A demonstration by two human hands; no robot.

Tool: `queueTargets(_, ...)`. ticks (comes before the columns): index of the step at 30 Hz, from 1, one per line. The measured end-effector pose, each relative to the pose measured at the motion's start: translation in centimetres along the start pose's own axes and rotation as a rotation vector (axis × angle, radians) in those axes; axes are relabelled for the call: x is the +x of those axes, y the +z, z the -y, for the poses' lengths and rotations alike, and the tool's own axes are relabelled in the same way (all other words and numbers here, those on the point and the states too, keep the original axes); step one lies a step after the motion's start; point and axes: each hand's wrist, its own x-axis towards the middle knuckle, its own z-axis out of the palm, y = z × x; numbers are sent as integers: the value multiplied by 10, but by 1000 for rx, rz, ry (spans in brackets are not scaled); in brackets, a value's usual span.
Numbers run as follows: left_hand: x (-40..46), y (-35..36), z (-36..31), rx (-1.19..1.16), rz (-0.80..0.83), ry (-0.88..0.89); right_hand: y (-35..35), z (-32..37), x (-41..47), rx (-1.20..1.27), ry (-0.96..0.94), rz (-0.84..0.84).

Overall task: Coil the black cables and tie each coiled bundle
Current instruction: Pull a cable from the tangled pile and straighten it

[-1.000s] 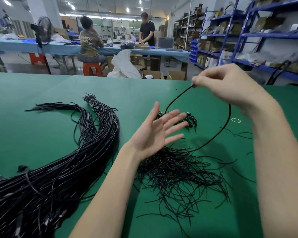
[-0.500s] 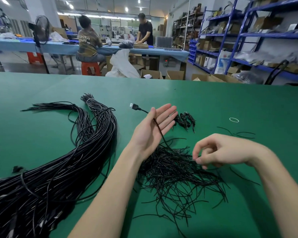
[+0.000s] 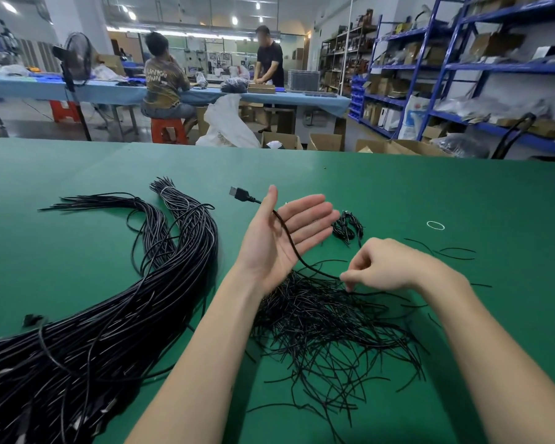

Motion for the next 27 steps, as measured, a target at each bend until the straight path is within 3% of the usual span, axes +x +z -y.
queueTargets(10,3,-6,-5,-42,-52,111,13,-6,6,-44,36,54)
queueTargets(14,-3,-2,-5,107,94,-68,6,1,16,-70,57,-73)
queueTargets(17,-4,1,1,310,166,-257,-16,8,25,138,-1,-176)
queueTargets(21,-3,2,5,413,111,-393,-51,32,18,413,-135,-291)
queueTargets(25,2,-3,5,443,-23,-332,-59,55,4,295,-277,-310)
queueTargets(27,3,-6,0,332,-89,-241,-48,58,-4,316,-328,-302)
